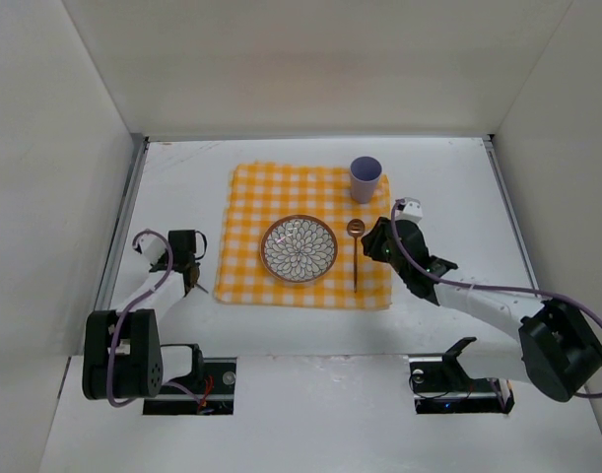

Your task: Set the dinner table for one person

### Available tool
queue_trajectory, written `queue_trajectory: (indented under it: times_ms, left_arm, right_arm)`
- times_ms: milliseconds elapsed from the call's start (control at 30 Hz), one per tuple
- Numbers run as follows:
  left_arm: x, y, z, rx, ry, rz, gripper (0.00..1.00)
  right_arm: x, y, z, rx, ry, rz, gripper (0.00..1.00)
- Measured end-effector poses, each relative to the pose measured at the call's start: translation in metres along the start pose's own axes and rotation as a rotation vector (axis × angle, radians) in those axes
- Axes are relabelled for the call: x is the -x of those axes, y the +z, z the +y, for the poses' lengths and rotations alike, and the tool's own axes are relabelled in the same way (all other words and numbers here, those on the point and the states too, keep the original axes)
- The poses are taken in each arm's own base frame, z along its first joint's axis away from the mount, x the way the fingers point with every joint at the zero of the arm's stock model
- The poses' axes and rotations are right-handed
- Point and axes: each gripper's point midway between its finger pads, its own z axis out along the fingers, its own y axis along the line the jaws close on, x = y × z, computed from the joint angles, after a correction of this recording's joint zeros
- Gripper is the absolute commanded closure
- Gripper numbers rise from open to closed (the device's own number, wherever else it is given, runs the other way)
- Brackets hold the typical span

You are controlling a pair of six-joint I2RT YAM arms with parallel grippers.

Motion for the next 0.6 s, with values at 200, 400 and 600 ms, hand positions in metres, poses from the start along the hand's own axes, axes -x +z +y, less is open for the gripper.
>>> queue_trajectory:
  times_ms: [200,400,600]
  left_arm:
    - [0.003,-0.018,-0.003,-0.059,0.009,-0.040,0.98]
    - [0.031,-0.075,-0.044,-0.261,0.083,-0.160,0.97]
    - [0.007,-0.127,-0.101,-0.485,0.302,-0.158,0.97]
  right_arm:
    - [0.025,-0.009,-0.010,-0.006,0.051,-0.072,0.59]
    - [0.025,-0.008,-0.016,-0.022,0.067,-0.073,0.59]
    - [0.027,-0.011,-0.018,-0.019,0.075,-0.086,0.58]
